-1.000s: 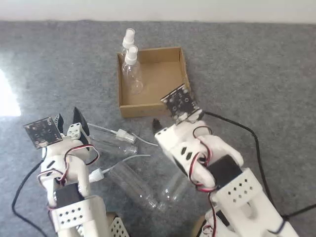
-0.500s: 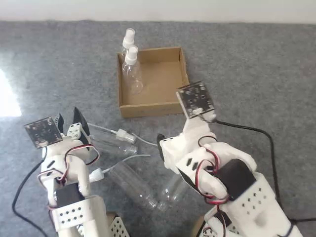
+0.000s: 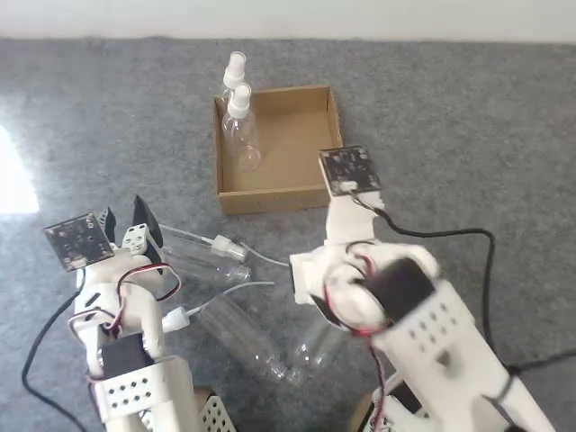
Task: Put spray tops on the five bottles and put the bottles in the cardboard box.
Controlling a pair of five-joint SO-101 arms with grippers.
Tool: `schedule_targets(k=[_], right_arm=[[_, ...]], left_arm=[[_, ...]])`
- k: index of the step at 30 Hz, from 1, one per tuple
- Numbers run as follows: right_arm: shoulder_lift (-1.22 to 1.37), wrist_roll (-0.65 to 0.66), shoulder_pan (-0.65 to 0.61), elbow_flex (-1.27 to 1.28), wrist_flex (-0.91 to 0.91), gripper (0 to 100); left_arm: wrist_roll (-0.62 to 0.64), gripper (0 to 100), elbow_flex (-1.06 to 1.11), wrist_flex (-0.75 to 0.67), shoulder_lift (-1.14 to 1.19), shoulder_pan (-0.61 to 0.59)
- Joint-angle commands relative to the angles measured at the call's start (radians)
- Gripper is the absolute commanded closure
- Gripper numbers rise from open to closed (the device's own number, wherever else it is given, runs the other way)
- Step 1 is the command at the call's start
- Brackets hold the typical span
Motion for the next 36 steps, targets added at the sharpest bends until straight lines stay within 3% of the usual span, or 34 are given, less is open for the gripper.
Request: schedule_targets(k=[1,36], right_arm=[[0.077,-0.017,0.002,-0.063,0.016,71.9],[0.107,-0.089,0.001,0.391,-0.292,71.9]], left_arm=[[0.002,84,-0.005,-0.034,-0.011,0.000],[0.002,84,-0.002,-0.034,-0.011,-0.002]])
